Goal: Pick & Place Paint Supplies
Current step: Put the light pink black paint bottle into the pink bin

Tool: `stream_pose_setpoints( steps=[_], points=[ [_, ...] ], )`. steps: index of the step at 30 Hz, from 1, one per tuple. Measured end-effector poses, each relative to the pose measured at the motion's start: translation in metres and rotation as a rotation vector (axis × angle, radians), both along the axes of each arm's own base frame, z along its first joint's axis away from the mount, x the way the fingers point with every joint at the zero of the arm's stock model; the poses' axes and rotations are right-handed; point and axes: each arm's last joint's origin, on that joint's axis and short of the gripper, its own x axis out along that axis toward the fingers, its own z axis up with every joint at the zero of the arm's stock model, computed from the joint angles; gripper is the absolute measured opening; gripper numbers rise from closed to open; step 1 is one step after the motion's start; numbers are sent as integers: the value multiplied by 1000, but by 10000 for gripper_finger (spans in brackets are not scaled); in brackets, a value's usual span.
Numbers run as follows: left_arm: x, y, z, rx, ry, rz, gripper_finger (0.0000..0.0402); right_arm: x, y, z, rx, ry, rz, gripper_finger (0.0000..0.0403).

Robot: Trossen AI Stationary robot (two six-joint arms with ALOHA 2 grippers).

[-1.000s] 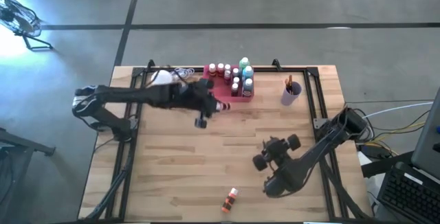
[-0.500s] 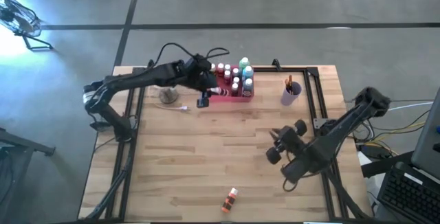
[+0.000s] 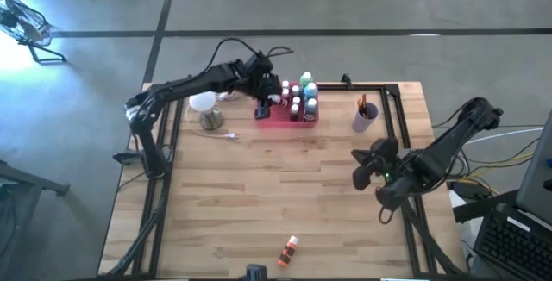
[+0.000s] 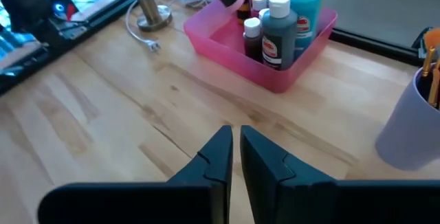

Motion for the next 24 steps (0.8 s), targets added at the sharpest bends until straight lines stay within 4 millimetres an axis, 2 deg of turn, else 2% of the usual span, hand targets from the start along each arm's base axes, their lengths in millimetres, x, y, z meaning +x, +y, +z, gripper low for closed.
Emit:
stream_pose_setpoints(
  steps=[6,16,24],
  points=[
    [5,25,5,-12,27,44,145,-8,-6,8,34,-41,0,37],
    [-9,58,-15,-45,115,117,145,-8,-7,9,38,-43,0,67],
    [-7,71,-34,-60,151,121,145,-6,-4,6,27,-29,1,95]
  ],
)
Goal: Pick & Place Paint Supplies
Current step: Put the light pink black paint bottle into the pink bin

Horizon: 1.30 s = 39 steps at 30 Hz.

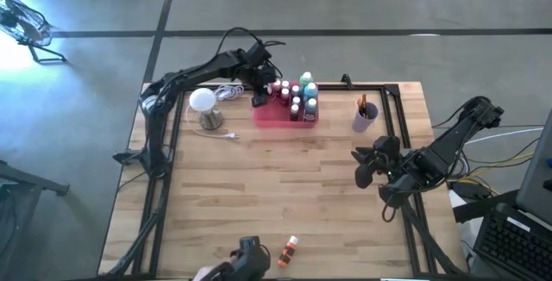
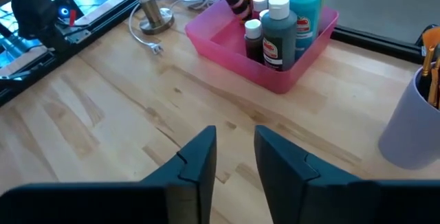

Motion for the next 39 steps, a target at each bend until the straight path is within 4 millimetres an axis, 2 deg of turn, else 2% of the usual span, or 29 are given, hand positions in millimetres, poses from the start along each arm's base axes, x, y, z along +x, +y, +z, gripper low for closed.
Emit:
stream_pose_setpoints(
  steps=[4,10,26,33,36,39],
  points=[
    [5,4,-15,-19,35,-12,145,0,0,0,-1,1,0,107],
    [7,5,-22,-28,48,-13,145,0,0,0,0,0,0,123],
    [9,6,-21,-32,16,-16,145,0,0,0,0,0,0,167],
    [11,7,-9,-56,-10,-10,145,0,0,0,-1,0,0,184],
    [15,10,-5,-100,6,-10,145,0,0,0,-1,0,0,191],
    [23,17,-10,-144,47,-3,145,0,0,0,0,-2,0,196]
  ],
)
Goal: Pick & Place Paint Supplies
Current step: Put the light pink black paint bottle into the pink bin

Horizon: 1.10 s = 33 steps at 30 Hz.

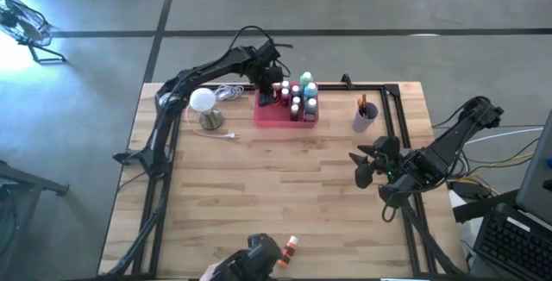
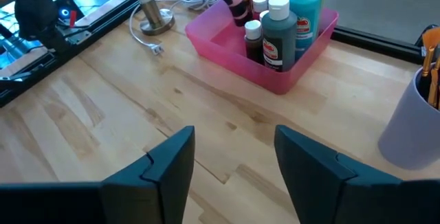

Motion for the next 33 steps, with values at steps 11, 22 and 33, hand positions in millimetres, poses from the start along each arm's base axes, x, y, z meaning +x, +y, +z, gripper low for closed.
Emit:
stream_pose_setpoints(
  steps=[11,22,33],
  points=[
    [17,14,-14,-53,78,20,145,0,0,0,0,0,0,197],
    [18,16,-16,-42,75,22,145,0,0,0,0,0,0,165],
    [18,18,-16,40,114,30,184,0,0,0,0,0,0,130]
  ],
)
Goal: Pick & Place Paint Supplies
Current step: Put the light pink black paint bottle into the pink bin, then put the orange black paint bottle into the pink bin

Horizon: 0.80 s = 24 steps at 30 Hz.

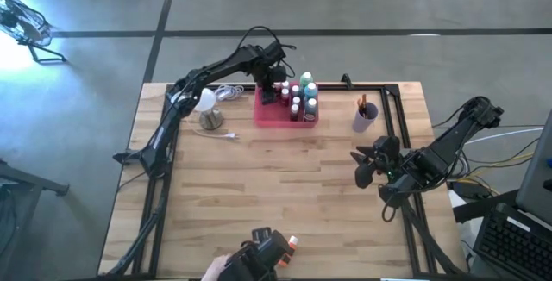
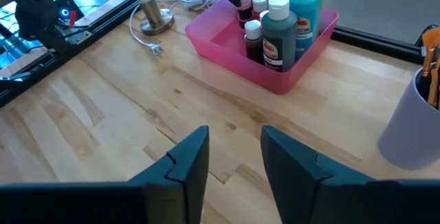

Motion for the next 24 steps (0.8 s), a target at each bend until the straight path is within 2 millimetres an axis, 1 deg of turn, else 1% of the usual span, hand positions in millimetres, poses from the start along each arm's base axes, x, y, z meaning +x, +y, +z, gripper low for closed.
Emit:
stream_pose_setpoints(
  steps=[11,14,20,24],
  points=[
    [1,-1,0,9,7,-26,190,0,0,0,0,0,0,94],
    [1,0,3,31,11,-29,190,0,0,0,0,0,0,83],
    [2,2,17,78,-11,-35,190,0,0,0,0,0,0,61],
    [2,1,32,97,-20,-33,190,0,0,0,0,0,0,49]
  ],
)
